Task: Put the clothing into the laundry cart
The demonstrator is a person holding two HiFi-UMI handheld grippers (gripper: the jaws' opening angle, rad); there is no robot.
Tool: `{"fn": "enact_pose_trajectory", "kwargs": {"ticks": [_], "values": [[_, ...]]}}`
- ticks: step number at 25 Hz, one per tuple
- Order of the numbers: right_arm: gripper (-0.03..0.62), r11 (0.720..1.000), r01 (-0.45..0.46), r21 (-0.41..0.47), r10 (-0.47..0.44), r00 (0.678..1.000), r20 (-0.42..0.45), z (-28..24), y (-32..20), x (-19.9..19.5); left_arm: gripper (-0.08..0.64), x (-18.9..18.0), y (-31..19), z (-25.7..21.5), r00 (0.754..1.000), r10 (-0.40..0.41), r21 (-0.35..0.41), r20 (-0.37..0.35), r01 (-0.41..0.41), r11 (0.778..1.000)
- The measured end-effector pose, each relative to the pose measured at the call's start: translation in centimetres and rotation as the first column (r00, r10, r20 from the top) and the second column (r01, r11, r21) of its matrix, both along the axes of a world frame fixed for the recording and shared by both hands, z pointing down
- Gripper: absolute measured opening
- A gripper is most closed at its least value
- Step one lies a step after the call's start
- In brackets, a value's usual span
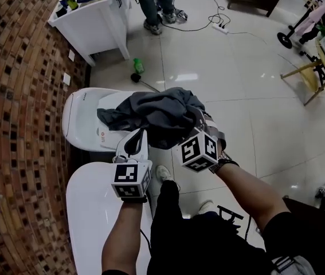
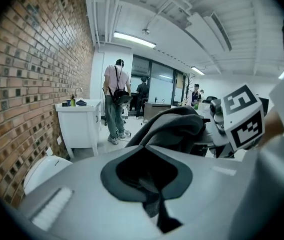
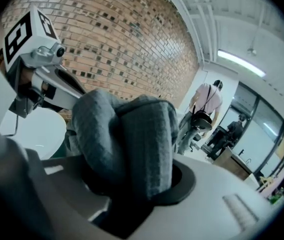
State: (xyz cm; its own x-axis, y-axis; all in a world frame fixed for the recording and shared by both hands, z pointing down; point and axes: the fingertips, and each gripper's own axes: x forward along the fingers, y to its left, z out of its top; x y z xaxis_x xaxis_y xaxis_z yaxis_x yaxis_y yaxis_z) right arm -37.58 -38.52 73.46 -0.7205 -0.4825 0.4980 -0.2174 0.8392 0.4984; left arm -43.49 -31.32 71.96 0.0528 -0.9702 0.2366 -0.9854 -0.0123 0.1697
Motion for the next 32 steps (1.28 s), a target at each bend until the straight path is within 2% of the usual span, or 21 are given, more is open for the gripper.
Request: {"fn": "enact_pose_trajectory", "kwargs": {"ticks": [9, 12, 17, 25, 29, 32], "values": [[0.150, 0.988, -0.153, 0.028, 0.149, 0.982, 0.113, -8.6, 3.6, 19.1, 0.002, 18.1, 2.2, -7.4, 0.984, 0.155, 0.050, 0.089, -0.160, 0.986], [0.150, 0.977, -0.211, 0.042, 0.203, 0.969, 0.144, -11.0, 4.6, 25.6, 0.003, 24.6, 2.8, -9.4, 0.970, 0.219, 0.056, 0.107, -0.226, 0.973], [0.150, 0.949, -0.314, 0.036, 0.303, 0.935, 0.182, -13.5, 6.9, 36.3, 0.002, 35.3, 4.6, -11.1, 0.934, 0.330, 0.057, 0.134, -0.340, 0.939], [0.150, 0.883, -0.469, 0.017, 0.454, 0.862, 0.227, -17.7, 9.7, 50.0, 0.002, 48.6, 5.9, -15.2, 0.860, 0.487, 0.054, 0.155, -0.499, 0.865], [0.152, 0.837, -0.548, 0.012, 0.529, 0.813, 0.242, -20.2, 11.3, 55.3, 0.002, 53.9, 6.5, -17.4, 0.809, 0.566, 0.057, 0.159, -0.580, 0.812], [0.152, 0.794, -0.608, 0.010, 0.587, 0.770, 0.250, -21.9, 12.3, 58.7, 0.003, 57.3, 6.9, -18.9, 0.763, 0.628, 0.061, 0.151, -0.641, 0.765]]}}
